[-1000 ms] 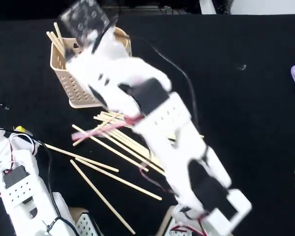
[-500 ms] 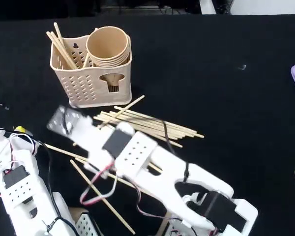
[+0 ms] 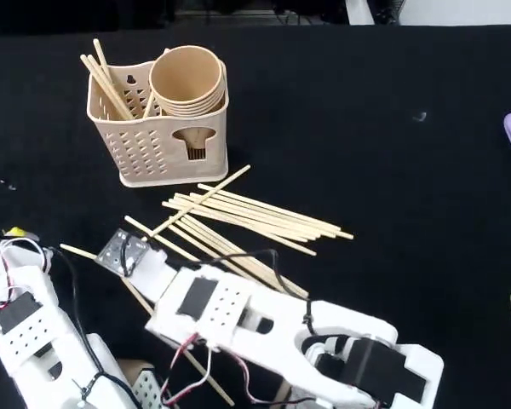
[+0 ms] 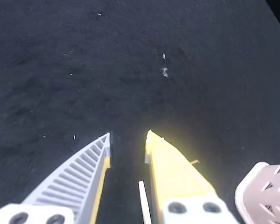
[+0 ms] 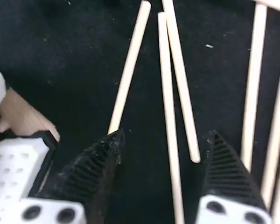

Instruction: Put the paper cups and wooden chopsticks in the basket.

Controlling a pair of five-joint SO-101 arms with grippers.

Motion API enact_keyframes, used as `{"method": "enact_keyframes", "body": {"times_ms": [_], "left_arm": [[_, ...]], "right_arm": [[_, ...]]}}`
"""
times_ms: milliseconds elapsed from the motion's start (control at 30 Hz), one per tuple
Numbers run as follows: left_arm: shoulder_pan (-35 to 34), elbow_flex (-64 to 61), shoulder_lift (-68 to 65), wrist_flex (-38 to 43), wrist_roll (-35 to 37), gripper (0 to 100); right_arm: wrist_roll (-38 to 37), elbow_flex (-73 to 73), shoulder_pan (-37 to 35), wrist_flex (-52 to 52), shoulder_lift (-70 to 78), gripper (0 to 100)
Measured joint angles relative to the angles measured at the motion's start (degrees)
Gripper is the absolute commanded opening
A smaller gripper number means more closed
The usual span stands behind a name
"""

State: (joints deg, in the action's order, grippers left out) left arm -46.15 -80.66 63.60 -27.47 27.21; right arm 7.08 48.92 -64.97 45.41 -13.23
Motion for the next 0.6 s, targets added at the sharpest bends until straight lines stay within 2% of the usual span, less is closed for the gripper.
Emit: {"method": "enact_keyframes", "body": {"times_ms": [167,333,600], "left_arm": [[-0.18,0.00,0.00,0.00,0.35,13],[-0.18,0.00,0.00,0.00,0.35,13],[-0.18,0.00,0.00,0.00,0.35,13]], "right_arm": [[0.97,3.16,-2.55,-4.84,0.00,27.7],[0.97,3.43,-5.27,-5.63,0.00,35.5],[0.97,2.64,-4.92,-5.80,6.59,36.1]]}}
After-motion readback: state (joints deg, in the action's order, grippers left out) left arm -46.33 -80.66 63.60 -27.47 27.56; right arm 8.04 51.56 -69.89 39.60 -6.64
